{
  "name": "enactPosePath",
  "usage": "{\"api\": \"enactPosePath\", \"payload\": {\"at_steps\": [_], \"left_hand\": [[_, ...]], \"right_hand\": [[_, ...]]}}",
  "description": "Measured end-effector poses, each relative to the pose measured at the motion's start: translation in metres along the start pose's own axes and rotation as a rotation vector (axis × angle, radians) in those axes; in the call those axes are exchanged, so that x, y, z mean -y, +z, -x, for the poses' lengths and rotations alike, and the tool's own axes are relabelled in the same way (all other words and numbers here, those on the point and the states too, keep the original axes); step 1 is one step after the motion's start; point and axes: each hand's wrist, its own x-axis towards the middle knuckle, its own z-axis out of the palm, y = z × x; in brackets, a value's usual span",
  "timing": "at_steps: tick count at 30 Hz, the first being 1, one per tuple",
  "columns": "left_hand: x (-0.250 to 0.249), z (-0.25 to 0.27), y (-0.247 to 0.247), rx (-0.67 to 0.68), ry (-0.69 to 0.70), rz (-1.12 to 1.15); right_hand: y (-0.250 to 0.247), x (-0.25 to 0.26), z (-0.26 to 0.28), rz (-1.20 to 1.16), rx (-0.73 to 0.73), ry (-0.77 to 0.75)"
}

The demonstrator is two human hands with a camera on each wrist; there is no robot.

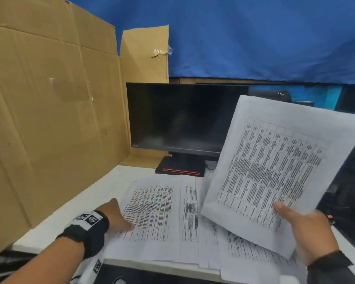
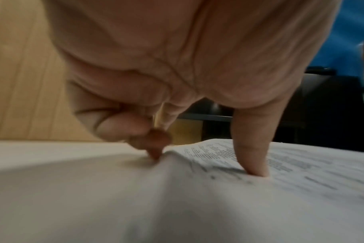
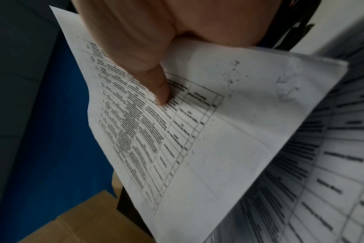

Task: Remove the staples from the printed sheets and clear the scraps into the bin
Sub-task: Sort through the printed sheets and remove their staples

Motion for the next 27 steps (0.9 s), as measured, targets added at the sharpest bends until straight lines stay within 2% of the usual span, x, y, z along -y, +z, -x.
{"api": "enactPosePath", "payload": {"at_steps": [4, 7, 10, 11, 14, 17, 21, 23, 24, 27], "left_hand": [[0.002, -0.014, 0.001, -0.028, -0.012, -0.012], [0.006, -0.013, -0.01, -0.173, 0.047, 0.074], [0.003, -0.005, -0.024, -0.37, 0.136, 0.469], [-0.004, 0.005, -0.028, -0.4, 0.182, 0.627], [-0.04, 0.037, -0.033, -0.366, 0.356, 1.027], [-0.089, 0.067, -0.024, -0.16, 0.345, 1.266], [-0.153, 0.084, 0.018, 0.245, 0.291, 1.188], [-0.18, 0.088, 0.038, 0.351, 0.277, 1.119], [-0.192, 0.092, 0.044, 0.32, 0.282, 1.029], [-0.22, 0.099, 0.058, 0.088, 0.329, 0.599]], "right_hand": [[-0.015, -0.001, -0.002, -0.053, -0.055, 0.0], [-0.031, 0.007, -0.009, -0.081, -0.111, 0.004], [-0.047, 0.014, -0.016, -0.068, -0.169, -0.002], [-0.052, 0.015, -0.018, -0.088, -0.195, -0.013], [-0.063, 0.017, -0.022, -0.102, -0.269, 0.004], [-0.072, 0.024, -0.022, -0.135, -0.297, 0.028], [-0.08, 0.037, -0.016, -0.145, -0.311, 0.028], [-0.084, 0.038, -0.018, -0.126, -0.336, -0.001], [-0.086, 0.037, -0.019, -0.106, -0.348, -0.004], [-0.089, 0.036, -0.019, -0.058, -0.352, 0.028]]}}
